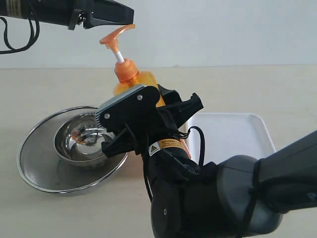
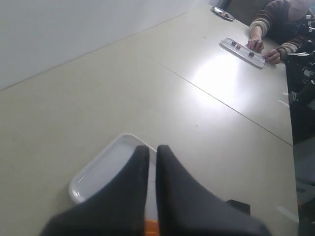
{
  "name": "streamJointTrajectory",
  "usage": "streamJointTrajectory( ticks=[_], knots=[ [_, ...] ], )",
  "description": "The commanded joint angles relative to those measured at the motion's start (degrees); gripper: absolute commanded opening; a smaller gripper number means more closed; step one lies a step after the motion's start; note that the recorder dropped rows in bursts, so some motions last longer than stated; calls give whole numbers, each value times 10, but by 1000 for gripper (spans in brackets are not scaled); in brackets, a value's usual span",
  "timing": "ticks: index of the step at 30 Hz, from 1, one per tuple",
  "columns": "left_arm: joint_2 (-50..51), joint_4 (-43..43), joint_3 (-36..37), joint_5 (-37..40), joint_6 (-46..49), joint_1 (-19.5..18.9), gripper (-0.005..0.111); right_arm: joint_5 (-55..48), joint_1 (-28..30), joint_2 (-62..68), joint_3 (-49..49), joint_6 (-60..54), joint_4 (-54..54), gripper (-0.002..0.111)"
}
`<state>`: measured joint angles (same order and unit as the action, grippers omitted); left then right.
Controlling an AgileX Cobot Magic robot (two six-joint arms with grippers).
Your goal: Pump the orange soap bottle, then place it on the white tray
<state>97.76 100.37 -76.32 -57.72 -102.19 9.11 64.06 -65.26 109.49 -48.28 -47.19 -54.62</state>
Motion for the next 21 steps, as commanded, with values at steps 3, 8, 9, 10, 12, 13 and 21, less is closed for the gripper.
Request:
streamJointTrajectory(
  ticks=[3, 8, 9, 10, 12, 13, 21],
  knots=[
    [3, -4, -3, 8, 18, 3, 5, 39, 1, -8, -2, -2, 25, 0],
    [-1, -4, -12, -10, 17, 3, 5, 39, 1, -8, -2, -2, 25, 0],
    [-1, -4, -16, -20, 9, 3, 5, 39, 1, -8, -2, -2, 25, 0],
    [-1, -4, -23, -41, 4, 3, 5, 39, 1, -8, -2, -2, 25, 0],
    [-2, -4, -31, -68, 0, 3, 5, 39, 1, -8, -2, -2, 25, 0],
    [-2, -4, -36, -78, -2, 3, 5, 39, 1, -8, -2, -2, 25, 0],
    [-3, -4, -39, -99, -11, 3, 5, 39, 1, -8, -2, -2, 25, 0]
  ],
)
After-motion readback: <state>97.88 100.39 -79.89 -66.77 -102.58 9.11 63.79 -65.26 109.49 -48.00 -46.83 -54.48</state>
